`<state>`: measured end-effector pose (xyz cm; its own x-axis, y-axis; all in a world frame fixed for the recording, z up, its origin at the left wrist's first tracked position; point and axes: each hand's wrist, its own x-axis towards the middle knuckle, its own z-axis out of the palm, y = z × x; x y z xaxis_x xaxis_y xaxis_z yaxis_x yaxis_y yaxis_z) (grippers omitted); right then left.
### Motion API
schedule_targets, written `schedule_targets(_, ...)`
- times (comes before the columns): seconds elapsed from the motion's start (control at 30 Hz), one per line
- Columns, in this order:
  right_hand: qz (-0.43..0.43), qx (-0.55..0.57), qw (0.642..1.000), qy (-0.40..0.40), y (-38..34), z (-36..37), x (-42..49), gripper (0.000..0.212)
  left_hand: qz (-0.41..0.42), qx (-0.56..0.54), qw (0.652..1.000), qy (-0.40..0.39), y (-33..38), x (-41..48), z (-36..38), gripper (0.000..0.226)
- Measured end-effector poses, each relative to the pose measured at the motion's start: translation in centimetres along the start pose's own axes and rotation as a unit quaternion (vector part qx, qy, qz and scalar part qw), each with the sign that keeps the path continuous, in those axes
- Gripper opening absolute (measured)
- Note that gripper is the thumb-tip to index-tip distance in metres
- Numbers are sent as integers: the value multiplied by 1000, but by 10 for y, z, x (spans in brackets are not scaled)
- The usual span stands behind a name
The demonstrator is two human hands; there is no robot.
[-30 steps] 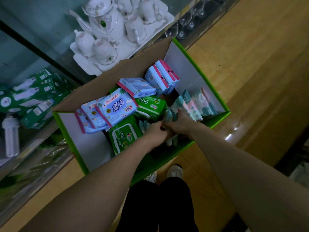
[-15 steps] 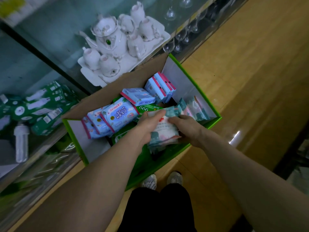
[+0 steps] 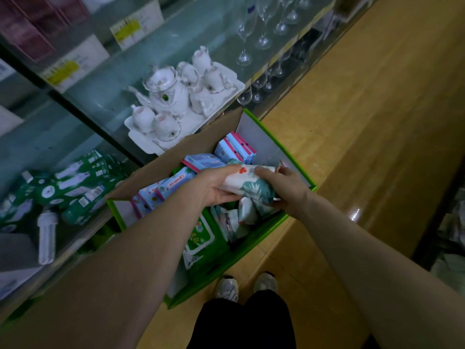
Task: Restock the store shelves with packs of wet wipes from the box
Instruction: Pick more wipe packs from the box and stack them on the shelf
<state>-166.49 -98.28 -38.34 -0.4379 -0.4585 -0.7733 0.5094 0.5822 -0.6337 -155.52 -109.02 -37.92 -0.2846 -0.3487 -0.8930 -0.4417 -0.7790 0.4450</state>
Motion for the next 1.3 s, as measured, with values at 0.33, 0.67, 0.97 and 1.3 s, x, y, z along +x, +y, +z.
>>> schedule_targets(0.33,-52,21,998,12,-32,-12,-36,47,42,159,985,-47,34,-52,17,23)
schedule_targets(0.67,-99,71,987,101,-46,-63,-104,39,105,319,935,-114,52,-119,84,28)
schedule_targets(0.97,-185,128,941,251,-30,-152,-216,35,168,417,873,-191,26,-206,191,23)
schedule_targets(1.3,-221,121,859,446,37,-270,-367,47,236,499,779,-298,-69,-341,308,14)
